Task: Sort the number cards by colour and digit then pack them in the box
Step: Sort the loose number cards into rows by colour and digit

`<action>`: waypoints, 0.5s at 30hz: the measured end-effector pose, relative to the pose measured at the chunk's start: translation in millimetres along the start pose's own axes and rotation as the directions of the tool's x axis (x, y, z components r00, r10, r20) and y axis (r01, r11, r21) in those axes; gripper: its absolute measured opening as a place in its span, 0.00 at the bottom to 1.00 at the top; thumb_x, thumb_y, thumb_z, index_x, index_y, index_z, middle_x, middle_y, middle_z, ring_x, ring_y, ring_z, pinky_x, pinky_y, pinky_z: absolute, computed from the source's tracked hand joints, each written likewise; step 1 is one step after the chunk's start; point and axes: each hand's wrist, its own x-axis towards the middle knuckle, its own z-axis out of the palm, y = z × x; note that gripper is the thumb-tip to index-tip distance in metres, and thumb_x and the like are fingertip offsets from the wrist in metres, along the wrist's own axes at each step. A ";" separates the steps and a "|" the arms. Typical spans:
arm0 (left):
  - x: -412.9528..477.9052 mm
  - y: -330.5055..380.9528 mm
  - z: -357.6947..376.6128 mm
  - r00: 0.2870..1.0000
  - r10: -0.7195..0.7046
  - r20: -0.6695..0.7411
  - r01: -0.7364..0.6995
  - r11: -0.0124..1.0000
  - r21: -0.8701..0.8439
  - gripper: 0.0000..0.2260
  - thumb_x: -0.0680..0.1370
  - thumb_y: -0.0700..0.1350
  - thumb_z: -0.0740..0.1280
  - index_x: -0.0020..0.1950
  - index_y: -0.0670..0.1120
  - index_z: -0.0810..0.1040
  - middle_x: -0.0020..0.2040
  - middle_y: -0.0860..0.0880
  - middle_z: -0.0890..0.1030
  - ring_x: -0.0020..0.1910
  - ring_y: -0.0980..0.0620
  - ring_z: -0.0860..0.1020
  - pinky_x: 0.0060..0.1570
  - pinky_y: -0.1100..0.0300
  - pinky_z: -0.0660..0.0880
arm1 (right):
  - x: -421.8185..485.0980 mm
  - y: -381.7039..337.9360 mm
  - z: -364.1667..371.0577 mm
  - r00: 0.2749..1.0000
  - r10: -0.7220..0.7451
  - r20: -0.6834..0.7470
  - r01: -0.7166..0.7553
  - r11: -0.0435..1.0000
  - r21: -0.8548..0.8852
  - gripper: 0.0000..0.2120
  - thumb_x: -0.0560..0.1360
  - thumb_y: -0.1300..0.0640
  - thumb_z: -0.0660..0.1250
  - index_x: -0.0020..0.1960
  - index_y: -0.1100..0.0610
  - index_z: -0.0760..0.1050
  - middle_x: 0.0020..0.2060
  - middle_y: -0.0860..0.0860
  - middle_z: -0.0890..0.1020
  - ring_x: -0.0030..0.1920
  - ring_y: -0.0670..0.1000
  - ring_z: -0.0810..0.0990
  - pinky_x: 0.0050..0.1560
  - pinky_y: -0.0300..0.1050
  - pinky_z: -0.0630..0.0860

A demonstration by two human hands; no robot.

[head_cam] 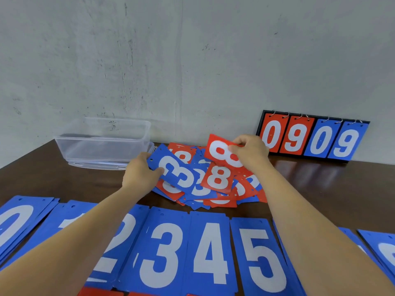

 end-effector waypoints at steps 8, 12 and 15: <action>-11.8 24.6 -19.5 0.996 0.047 -0.071 -0.057 0.989 -0.139 0.05 0.77 0.41 0.69 0.44 0.41 0.77 0.36 0.48 0.78 0.35 0.50 0.75 0.30 0.63 0.66 | -28.8 -2.7 -33.6 0.920 0.300 0.250 -0.387 0.787 0.480 0.07 0.75 0.64 0.68 0.53 0.58 0.75 0.47 0.55 0.83 0.45 0.57 0.83 0.41 0.45 0.80; -22.3 29.6 -27.1 0.997 0.019 -0.070 -0.032 0.981 -0.192 0.06 0.76 0.42 0.69 0.40 0.43 0.76 0.34 0.51 0.78 0.33 0.55 0.75 0.29 0.63 0.66 | -49.6 -2.5 -48.2 0.903 0.330 0.275 -0.429 0.712 0.556 0.12 0.73 0.69 0.69 0.49 0.55 0.71 0.45 0.55 0.79 0.42 0.53 0.83 0.38 0.43 0.81; -32.6 34.6 -30.5 0.998 0.015 -0.058 -0.028 0.974 -0.224 0.04 0.76 0.42 0.69 0.45 0.42 0.77 0.36 0.50 0.79 0.35 0.53 0.77 0.30 0.62 0.68 | -62.6 0.1 -55.7 0.905 0.346 0.249 -0.425 0.696 0.579 0.20 0.73 0.70 0.69 0.59 0.55 0.69 0.52 0.56 0.78 0.49 0.56 0.82 0.33 0.42 0.81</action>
